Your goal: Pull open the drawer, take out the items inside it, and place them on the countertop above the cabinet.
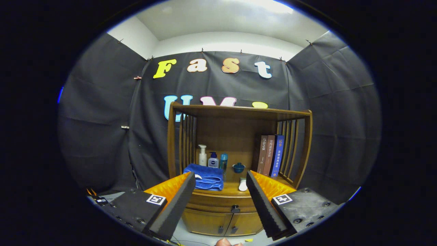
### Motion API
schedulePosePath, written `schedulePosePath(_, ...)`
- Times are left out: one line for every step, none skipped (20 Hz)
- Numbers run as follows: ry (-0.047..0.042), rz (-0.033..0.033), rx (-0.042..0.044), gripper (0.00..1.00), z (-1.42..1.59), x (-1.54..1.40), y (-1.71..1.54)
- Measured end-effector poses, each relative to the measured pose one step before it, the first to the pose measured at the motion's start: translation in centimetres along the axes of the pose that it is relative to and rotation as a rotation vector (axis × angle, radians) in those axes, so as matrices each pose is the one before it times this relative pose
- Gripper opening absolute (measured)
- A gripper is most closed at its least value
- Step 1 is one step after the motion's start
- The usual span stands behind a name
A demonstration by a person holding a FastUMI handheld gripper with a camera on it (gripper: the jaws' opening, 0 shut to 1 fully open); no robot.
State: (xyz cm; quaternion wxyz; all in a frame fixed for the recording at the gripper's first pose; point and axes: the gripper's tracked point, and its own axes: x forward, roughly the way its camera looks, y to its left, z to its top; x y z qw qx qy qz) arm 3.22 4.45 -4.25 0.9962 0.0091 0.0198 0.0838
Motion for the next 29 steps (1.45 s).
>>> schedulePosePath(0.00685, 0.00859, 0.02577, 0.98, 0.448, -0.683, 0.33)
schedulePosePath(0.00556, 0.0119, 0.02985, 0.98, 0.427, -0.716, 0.342)
schedulePosePath(-0.00258, 0.00998, 0.0261, 0.98, 0.495, -0.681, 0.272)
schedulePosePath(-0.01077, 0.00771, 0.01668, 0.98, 0.639, -0.48, 0.053)
schedulePosePath(-0.01005, -0.00262, 0.00474, 0.98, 0.455, -0.377, -0.176)
schedulePosePath(-0.01164, -0.01296, 0.00233, 0.98, 0.191, -0.421, -0.537)
schedulePosePath(-0.01095, -0.00986, 0.00057, 0.98, 0.354, -0.148, -0.372)
schedulePosePath(-0.00537, 0.00094, -0.00282, 0.99, 0.192, -0.147, 0.09)
schedulePosePath(0.00197, -0.00478, -0.00061, 0.99, 0.053, -0.097, -0.188)
schedulePosePath(0.00543, -0.00315, -0.00005, 0.99, -0.066, -0.03, -0.244)
schedulePosePath(0.00002, -0.00311, 0.0002, 0.99, 0.001, 0.032, -0.147)
schedulePosePath(0.00082, -0.00341, -0.00505, 0.99, 0.092, 0.071, -0.22)
schedulePosePath(0.00092, -0.00479, -0.00398, 0.99, -0.039, 0.07, -0.187)
schedulePosePath(0.00254, -0.00142, -0.00127, 0.99, -0.136, 0.034, -0.071)
schedulePosePath(0.00034, -0.00174, 0.00027, 0.99, -0.043, -0.036, -0.094)
schedulePosePath(0.0022, -0.00139, 0.0007, 0.99, -0.031, -0.012, -0.081)
schedulePosePath(0.00228, 0.00233, 0.00161, 0.99, -0.028, -0.027, 0.018)
schedulePosePath(0.00242, 0.00264, 0.00438, 0.99, -0.089, 0.064, 0.031)
schedulePosePath(0.00138, 0.00139, 0.00015, 0.99, -0.05, -0.033, -0.033)
schedulePosePath(-0.0009, -0.00207, -0.00285, 0.99, 0.132, -0.025, -0.11)
schedulePosePath(-0.00291, -0.0009, -0.00396, 0.99, 0.149, -0.088, -0.089)
schedulePosePath(0.00048, 0.00355, -0.00218, 0.99, 0.036, -0.003, 0.128)
schedulePosePath(0.00082, 0.00283, -0.00088, 0.99, 0.053, -0.057, 0.061)
schedulePosePath(-0.00081, 0.00175, -0.00035, 0.99, 0.053, -0.01, 0.012)
schedulePosePath(-0.00367, -0.00106, -0.00068, 0.99, 0.097, -0.066, 0.042)
schedulePosePath(0.00221, -0.00081, -0.00158, 0.99, -0.033, 0.032, -0.09)
schedulePosePath(0.00282, 0.00104, -0.00056, 0.99, -0.101, 0.03, 0.019)
schedulePosePath(0.00126, 0.00245, 0.00096, 0.99, 0.021, -0.089, 0.137)
schedulePosePath(-0.00253, 0.00146, 0.00348, 0.99, 0.147, -0.093, 0.137)
